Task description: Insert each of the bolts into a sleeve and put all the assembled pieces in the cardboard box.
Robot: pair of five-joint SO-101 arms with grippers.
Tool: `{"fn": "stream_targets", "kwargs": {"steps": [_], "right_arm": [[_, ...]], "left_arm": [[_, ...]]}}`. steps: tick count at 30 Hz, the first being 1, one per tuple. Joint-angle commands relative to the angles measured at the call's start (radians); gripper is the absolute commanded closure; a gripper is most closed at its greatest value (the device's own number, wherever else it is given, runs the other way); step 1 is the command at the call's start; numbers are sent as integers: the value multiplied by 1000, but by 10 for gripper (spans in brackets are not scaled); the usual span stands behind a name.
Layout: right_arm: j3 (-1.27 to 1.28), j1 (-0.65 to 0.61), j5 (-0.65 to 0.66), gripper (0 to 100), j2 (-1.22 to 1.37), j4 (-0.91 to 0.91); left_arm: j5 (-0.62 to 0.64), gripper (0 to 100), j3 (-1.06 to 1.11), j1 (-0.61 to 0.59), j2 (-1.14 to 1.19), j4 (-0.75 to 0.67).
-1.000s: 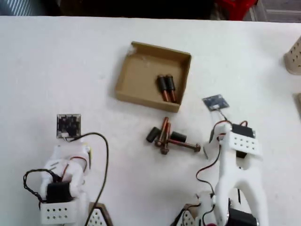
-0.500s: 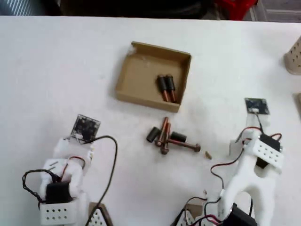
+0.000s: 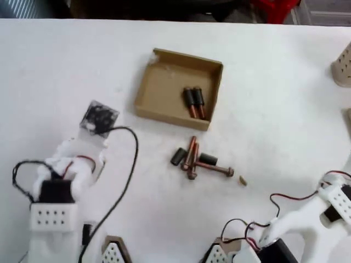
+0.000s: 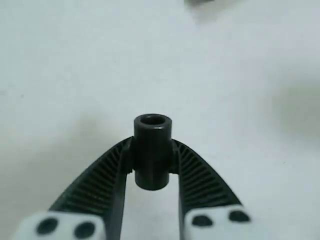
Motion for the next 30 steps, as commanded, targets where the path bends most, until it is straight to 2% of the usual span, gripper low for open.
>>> {"fn": "stream_targets", "kwargs": {"steps": [1, 8, 12, 16, 20, 23, 28, 30], "right_arm": [[-12, 73, 0, 981, -1, -71], [9, 183, 0, 981, 2, -199], [71, 222, 0, 981, 2, -334], [149, 260, 0, 981, 2, -490], [207, 283, 0, 981, 4, -604], [230, 285, 0, 981, 4, -648], [247, 283, 0, 981, 4, -664], [250, 280, 0, 981, 4, -664]], "left_arm": [[-5, 918, -146, 200, 166, -5], [-11, 917, -244, 573, 262, -5], [-14, 917, -325, 731, 352, -6], [-78, 917, -431, 855, 503, -5], [-152, 916, -516, 935, 682, -3], [-238, 910, -580, 951, 809, -3], [-299, 809, -740, 951, 984, 51], [-302, 806, -806, 946, 1044, 51]]}}
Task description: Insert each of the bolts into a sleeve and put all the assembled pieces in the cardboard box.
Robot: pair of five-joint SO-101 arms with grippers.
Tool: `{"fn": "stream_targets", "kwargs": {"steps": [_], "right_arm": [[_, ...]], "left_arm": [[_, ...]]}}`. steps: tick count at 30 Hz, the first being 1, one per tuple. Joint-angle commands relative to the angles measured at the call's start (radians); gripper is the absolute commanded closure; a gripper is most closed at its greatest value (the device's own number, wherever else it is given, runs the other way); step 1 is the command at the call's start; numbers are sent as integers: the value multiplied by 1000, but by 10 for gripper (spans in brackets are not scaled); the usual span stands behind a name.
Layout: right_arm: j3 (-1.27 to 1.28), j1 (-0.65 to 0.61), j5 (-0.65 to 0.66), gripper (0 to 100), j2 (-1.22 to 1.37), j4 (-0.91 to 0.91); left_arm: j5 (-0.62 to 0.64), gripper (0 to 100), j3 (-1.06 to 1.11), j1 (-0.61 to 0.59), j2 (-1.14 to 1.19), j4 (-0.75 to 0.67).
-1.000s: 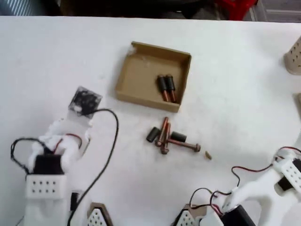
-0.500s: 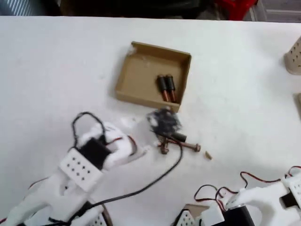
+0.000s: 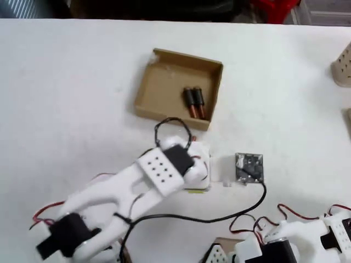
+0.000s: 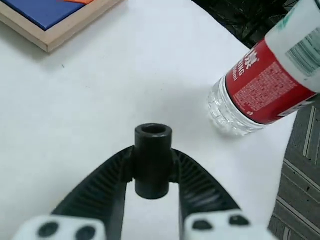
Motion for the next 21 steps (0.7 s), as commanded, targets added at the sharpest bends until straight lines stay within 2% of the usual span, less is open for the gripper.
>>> {"fn": "stream_targets", "kwargs": {"steps": [1, 6, 21], "right_arm": [[-9, 4, 0, 981, -5, -24], [-9, 5, 0, 981, -5, -22], [3, 7, 0, 981, -5, -24]], "left_arm": [[-29, 809, -183, 10, 119, 20], [-112, 809, -296, 15, 263, 15], [-106, 823, -609, 28, 685, 18]]}}
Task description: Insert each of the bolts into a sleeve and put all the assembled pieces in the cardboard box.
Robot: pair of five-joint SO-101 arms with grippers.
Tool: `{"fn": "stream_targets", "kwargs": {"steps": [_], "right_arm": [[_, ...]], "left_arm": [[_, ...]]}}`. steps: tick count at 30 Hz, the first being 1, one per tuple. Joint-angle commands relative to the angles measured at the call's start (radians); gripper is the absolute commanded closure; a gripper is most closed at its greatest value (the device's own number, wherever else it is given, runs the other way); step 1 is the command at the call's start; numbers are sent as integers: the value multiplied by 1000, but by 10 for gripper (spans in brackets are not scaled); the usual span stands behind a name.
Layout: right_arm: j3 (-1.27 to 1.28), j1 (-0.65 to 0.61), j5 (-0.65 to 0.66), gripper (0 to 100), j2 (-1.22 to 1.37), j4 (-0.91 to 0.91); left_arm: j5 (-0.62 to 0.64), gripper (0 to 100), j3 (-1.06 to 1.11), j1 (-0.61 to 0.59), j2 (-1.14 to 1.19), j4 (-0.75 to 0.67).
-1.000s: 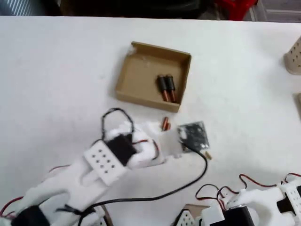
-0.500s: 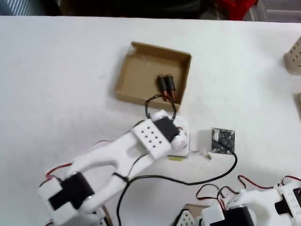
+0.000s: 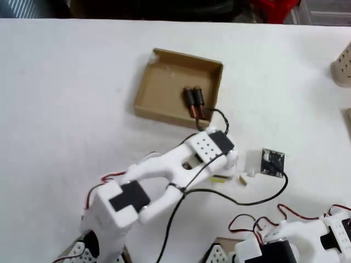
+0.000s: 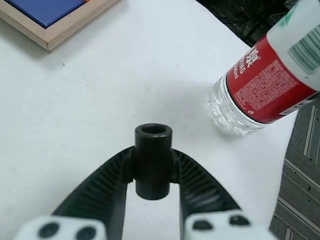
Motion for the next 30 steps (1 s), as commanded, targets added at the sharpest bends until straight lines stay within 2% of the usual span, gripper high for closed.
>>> {"fn": "stream_targets", "kwargs": {"steps": [1, 9, 16, 25, 30], "right_arm": [[3, 4, 0, 981, -7, -24], [9, -1, 0, 981, -7, -24], [9, 2, 0, 981, -8, -24], [11, -2, 72, 981, -7, -24], [11, -2, 74, 981, -13, -24]], "left_arm": [[-2, 823, -107, 18, 64, 6], [2, 823, -146, 58, 102, 5], [2, 841, -155, 39, 166, 6], [2, 882, -155, 41, 168, 5], [83, 985, -189, 39, 179, -3]]}}
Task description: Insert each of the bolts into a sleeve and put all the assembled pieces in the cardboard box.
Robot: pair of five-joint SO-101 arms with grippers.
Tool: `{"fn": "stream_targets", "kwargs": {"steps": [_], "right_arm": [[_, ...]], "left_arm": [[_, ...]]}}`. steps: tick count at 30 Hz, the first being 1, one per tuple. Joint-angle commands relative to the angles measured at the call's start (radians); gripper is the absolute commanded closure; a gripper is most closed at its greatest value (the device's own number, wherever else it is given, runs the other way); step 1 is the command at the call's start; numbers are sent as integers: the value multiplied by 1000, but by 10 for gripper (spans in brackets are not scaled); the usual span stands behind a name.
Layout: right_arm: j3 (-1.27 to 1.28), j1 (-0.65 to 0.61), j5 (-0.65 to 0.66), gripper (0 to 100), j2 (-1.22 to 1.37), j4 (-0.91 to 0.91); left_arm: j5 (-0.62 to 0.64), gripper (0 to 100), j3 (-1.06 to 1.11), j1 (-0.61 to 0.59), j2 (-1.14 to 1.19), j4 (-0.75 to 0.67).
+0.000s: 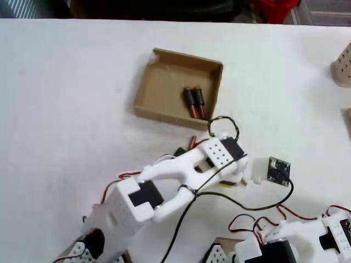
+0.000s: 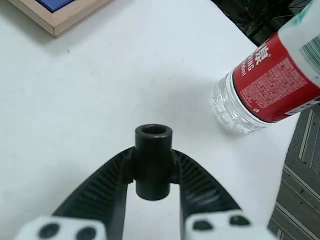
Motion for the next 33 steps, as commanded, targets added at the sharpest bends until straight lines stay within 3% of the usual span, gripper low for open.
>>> {"fn": "stream_targets", "kwargs": {"steps": [1, 10, 15, 23, 33], "right_arm": [[-5, -1, 15, 981, -15, -22], [-6, 4, 17, 981, -16, -22], [-6, 1, 17, 981, -16, -22], [-6, -2, 17, 981, -16, -22], [-8, -10, 17, 981, -16, -22]], "left_arm": [[97, 974, -63, -7, 12, 0], [259, 980, -86, -4, -1, 6], [385, 980, -207, -30, -1, 95], [568, 980, -483, -133, -1, 216], [672, 980, -776, -343, -1, 368]]}}
